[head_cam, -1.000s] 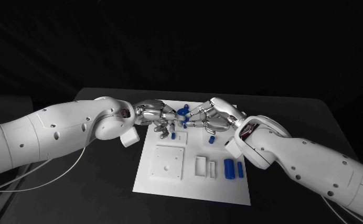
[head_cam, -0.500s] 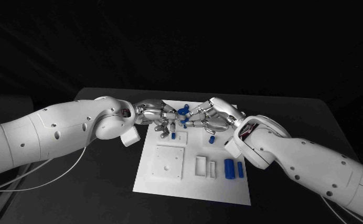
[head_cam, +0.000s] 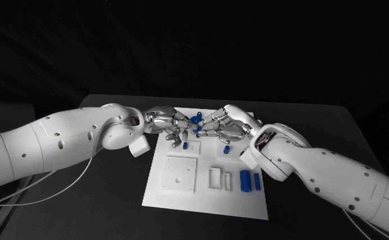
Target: Assemble the parts on the task board
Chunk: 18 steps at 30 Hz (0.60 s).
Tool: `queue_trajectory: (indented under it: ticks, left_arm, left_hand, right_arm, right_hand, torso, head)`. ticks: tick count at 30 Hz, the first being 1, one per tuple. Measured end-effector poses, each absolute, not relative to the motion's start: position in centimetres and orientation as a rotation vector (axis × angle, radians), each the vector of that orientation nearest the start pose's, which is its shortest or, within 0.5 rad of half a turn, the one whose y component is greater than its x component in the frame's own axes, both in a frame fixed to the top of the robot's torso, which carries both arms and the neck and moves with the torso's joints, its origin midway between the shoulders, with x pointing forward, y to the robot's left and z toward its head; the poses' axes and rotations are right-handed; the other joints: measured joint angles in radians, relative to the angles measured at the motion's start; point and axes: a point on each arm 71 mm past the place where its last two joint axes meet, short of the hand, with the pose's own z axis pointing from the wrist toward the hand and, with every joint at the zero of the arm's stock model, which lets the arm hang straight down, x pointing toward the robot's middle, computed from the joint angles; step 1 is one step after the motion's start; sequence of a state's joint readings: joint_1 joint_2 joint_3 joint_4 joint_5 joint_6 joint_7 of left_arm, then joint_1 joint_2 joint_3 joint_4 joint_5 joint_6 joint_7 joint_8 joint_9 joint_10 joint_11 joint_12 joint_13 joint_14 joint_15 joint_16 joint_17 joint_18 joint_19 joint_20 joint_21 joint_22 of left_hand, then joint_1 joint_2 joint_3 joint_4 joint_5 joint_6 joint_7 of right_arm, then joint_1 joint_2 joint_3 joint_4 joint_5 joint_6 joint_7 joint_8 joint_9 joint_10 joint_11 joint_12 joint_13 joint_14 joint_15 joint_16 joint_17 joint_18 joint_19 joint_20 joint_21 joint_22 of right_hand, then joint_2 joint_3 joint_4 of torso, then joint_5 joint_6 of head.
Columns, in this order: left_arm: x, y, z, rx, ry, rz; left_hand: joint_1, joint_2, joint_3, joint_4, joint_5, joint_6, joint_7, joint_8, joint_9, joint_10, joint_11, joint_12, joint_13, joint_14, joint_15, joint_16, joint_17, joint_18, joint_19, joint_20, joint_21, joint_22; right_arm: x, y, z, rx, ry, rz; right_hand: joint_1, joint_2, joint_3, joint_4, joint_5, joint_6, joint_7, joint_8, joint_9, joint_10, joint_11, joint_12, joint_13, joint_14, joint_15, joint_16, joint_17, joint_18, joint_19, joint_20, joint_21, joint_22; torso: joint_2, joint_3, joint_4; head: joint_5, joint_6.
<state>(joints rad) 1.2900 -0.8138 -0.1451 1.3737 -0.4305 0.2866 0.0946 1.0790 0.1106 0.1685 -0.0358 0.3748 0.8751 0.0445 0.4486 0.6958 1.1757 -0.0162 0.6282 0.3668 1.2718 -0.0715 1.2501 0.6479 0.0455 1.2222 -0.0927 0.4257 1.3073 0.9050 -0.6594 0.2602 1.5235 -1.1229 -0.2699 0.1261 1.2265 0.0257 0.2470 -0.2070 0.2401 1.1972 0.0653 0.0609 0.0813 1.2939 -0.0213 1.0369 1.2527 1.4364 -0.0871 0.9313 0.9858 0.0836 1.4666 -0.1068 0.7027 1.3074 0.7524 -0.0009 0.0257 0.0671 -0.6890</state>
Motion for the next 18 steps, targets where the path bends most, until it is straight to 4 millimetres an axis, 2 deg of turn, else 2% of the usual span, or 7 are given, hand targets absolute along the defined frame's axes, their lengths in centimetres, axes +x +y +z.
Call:
queue_trajectory:
  ticks: [11,16,17,18]
  left_arm:
    - [49.16,20.79,-20.33,-0.548,2.196,-1.459]
    - [49.14,20.73,-20.31,-0.556,2.195,-1.466]
    - [49.13,20.72,-20.30,-0.558,2.194,-1.467]
    - [49.12,20.69,-20.29,-0.559,2.193,-1.470]
  left_hand:
    - [0.000,0.000,-0.001,-0.005,0.000,0.000,0.000,0.000,0.001,0.000,0.000,-0.005,-0.001,-0.004,-0.004,0.000,-0.005,0.000,0.000,0.000,0.000,0.000]
    - [0.010,0.010,0.014,-0.020,0.028,-0.001,0.001,0.008,0.005,0.011,0.000,-0.005,-0.003,-0.003,-0.003,0.000,-0.004,0.000,0.000,0.000,0.000,0.001]
    - [0.014,0.010,0.021,-0.026,0.040,-0.002,0.002,0.009,0.006,0.013,-0.002,-0.005,-0.004,-0.003,-0.003,0.000,-0.004,0.000,0.000,0.000,0.000,0.001]
    - [0.025,0.009,0.033,-0.039,0.067,-0.004,0.004,0.012,0.009,0.019,-0.003,-0.011,-0.006,-0.003,-0.003,0.000,-0.003,0.000,0.000,0.000,0.000,0.001]
  right_arm:
    - [45.99,-11.24,-20.51,0.191,1.634,1.287]
    - [46.02,-11.19,-20.52,0.189,1.634,1.286]
    - [46.02,-11.18,-20.52,0.188,1.634,1.285]
    - [46.02,-11.16,-20.52,0.187,1.634,1.285]
  right_hand:
    - [-0.004,-0.004,0.006,0.000,0.000,0.002,-0.002,0.000,0.000,0.000,0.000,0.000,0.000,0.000,0.000,0.000,0.004,0.000,0.000,0.000,0.004,0.000]
    - [-0.007,-0.007,0.006,0.000,0.000,0.002,-0.003,0.000,0.000,0.000,0.000,0.000,0.000,0.000,0.000,0.000,0.004,0.000,0.000,0.000,0.004,0.000]
    - [-0.007,-0.007,0.006,0.000,0.000,0.002,-0.003,0.000,0.000,0.000,0.000,0.000,0.000,0.000,0.000,0.000,0.004,0.000,0.000,0.000,0.004,0.000]
    - [-0.007,-0.007,0.006,0.000,0.000,0.003,-0.003,0.000,0.001,0.000,0.000,0.000,0.000,0.000,0.000,0.000,0.004,0.000,0.000,0.000,0.004,0.000]
  torso:
    - [0.000,0.0000,0.0000]
    - [0.000,0.0000,0.0000]
    - [0.000,0.0000,0.0001]
    - [0.000,0.0000,0.0002]
  head:
    - [-0.001,-0.002]
    - [0.000,-0.002]
    - [0.000,-0.002]
    - [0.000,-0.001]
